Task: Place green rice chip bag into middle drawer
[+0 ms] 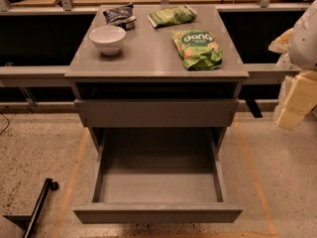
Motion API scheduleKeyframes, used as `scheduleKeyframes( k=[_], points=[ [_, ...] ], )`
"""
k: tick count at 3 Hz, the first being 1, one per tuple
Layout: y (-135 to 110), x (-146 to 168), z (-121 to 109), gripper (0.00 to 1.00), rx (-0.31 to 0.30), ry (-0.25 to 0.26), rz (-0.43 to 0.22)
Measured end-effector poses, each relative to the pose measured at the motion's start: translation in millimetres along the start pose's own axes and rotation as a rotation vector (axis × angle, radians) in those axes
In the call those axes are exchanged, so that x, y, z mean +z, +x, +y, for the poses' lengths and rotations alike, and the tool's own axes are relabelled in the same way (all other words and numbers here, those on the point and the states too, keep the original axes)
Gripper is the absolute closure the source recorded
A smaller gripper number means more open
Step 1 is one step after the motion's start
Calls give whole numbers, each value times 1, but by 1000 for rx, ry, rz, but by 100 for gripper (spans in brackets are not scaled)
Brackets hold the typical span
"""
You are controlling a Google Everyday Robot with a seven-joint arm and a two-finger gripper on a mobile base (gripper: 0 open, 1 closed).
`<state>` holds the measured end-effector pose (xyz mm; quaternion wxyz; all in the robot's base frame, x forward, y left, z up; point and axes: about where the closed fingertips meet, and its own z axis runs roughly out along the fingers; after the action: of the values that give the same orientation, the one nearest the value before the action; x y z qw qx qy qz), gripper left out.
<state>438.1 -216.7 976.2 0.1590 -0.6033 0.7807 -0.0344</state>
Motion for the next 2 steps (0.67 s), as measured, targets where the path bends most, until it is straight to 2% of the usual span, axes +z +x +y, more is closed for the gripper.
scheduleKeyframes(
  k=[1, 2],
  points=[
    [0, 0, 0, 0, 0, 0, 0],
    [-3, -3, -17, 0, 13, 22, -22]
  ],
)
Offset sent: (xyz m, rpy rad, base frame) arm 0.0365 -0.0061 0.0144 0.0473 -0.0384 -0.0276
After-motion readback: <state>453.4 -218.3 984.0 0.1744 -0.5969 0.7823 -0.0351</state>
